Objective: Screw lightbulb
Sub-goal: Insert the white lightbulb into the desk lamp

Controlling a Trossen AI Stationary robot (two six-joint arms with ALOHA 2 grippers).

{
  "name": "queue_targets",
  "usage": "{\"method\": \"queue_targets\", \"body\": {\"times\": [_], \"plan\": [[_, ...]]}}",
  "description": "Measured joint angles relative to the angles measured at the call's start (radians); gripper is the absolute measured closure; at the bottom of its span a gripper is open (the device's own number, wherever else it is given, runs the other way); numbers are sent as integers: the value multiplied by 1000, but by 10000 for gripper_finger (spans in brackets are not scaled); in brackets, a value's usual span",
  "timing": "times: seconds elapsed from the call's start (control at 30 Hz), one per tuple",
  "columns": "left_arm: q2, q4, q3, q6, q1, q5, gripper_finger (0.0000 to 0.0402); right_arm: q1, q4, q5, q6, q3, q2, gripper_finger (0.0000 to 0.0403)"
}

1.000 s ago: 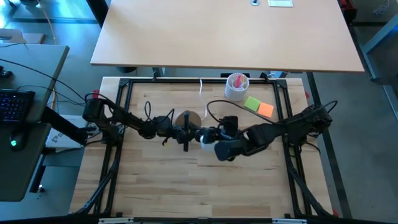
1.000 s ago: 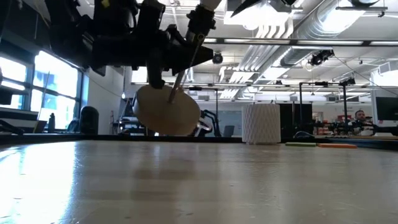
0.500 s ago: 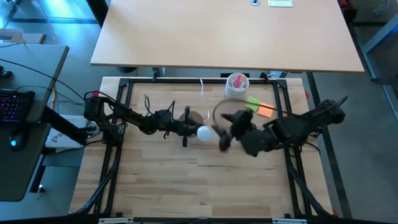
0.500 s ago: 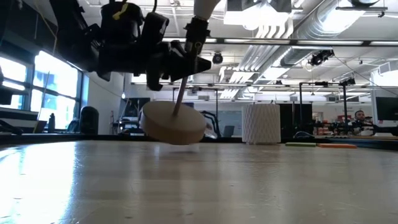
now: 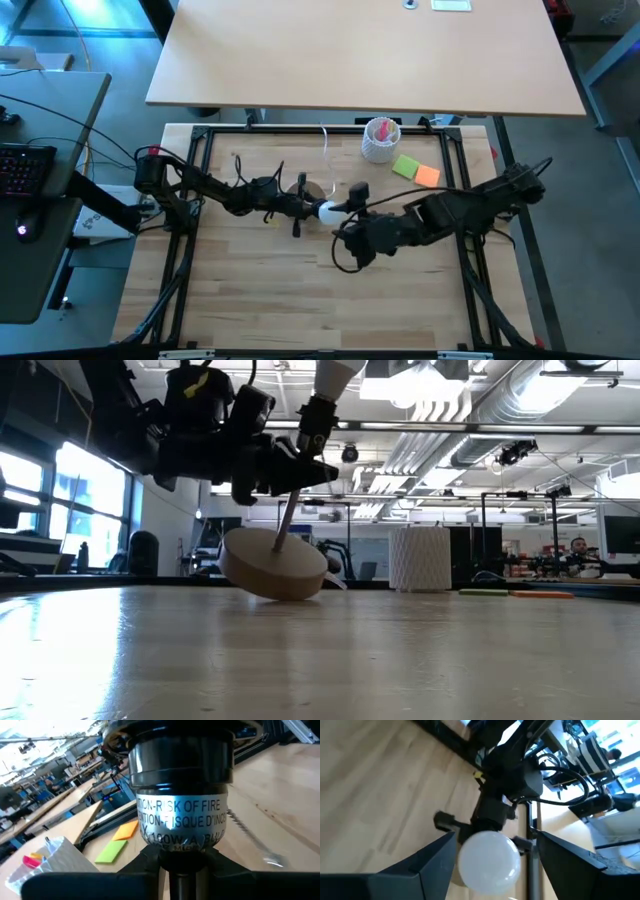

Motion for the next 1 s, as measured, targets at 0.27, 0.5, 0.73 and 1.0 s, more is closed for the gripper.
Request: {"method": "queue_targets", "body": {"times": [0.27,0.5,0.73,1.0], "plan": [[1,-44,-1,-36,0,-3,368,-35,-168,-7,14,113,47,130],[2,-89,-1,-42,0,-3,400,-68,-224,-8,75,208,117,101],[2,-87,-1,-45,1,-29,401,-75,-265,-110,28,290,184,57],[2,-84,-1,-44,1,-32,401,-64,-273,-50,-80,292,212,53]]}}
